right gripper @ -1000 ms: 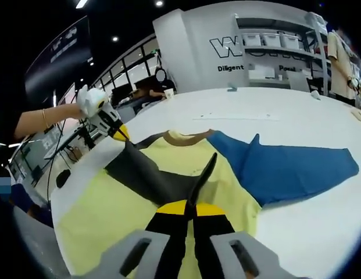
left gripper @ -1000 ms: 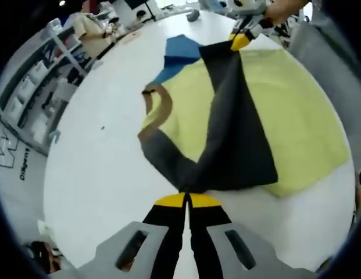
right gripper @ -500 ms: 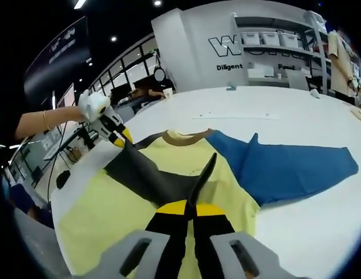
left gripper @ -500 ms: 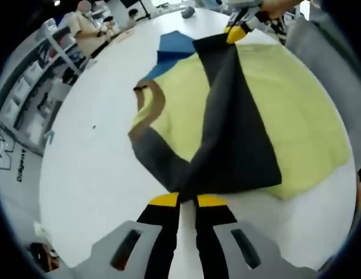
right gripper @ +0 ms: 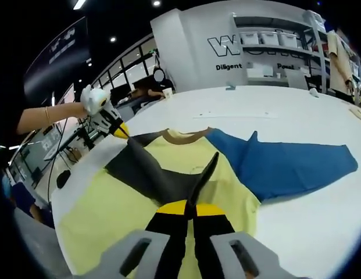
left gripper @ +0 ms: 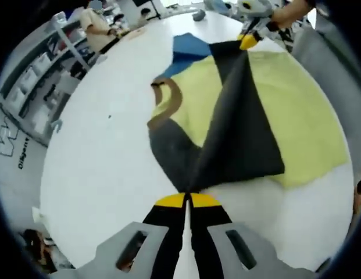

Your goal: Fold the garment on the visible template until the final outline fits inside the template.

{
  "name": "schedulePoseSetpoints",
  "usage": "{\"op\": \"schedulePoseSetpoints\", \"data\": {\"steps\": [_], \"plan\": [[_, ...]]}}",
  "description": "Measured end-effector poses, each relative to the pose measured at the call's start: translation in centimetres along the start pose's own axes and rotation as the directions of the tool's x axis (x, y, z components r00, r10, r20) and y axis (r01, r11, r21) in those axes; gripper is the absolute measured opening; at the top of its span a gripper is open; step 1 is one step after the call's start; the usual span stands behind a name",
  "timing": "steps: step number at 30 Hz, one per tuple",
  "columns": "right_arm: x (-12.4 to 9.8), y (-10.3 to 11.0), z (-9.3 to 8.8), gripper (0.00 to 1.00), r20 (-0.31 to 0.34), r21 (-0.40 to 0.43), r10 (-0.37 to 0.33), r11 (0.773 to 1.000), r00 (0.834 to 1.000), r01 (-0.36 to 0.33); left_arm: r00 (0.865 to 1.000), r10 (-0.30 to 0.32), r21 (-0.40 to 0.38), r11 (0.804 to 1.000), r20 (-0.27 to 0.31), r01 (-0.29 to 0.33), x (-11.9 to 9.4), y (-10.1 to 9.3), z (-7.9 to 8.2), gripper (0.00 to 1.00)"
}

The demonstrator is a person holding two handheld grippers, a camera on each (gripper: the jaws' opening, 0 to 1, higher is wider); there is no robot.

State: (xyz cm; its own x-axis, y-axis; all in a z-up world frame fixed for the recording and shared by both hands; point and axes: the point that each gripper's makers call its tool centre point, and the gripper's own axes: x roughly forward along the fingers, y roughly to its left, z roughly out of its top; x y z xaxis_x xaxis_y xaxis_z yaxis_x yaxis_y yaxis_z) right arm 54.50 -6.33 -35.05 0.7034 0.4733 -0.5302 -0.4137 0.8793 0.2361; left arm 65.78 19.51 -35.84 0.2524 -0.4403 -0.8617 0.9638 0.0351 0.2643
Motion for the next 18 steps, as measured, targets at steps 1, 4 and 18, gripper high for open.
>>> {"op": "schedulePoseSetpoints", "data": {"steps": [1, 4, 18], "plan": [[0.0, 0.0, -0.1, 0.0, -0.002, 0.008, 0.0, 1.0, 1.0, 0.0, 1.0, -0.017, 0.023, 1.0, -0.008, 0.017, 0.3, -0.7, -0.2, 0.04], [0.0, 0.1, 0.0, 0.0, -0.002, 0.008, 0.0, 1.0, 1.0, 0.0, 0.999, -0.045, 0.005, 0.999, 0.007, 0.045, 0.8, -1.3, -0.1, 0.04], [0.0, -0.1, -0.1, 0.07, -0.01, 0.004, 0.0, 1.0, 1.0, 0.0, 0.999, -0.043, -0.002, 0.999, -0.006, 0.043, 1.5, -0.6, -0.8, 0.23]]}}
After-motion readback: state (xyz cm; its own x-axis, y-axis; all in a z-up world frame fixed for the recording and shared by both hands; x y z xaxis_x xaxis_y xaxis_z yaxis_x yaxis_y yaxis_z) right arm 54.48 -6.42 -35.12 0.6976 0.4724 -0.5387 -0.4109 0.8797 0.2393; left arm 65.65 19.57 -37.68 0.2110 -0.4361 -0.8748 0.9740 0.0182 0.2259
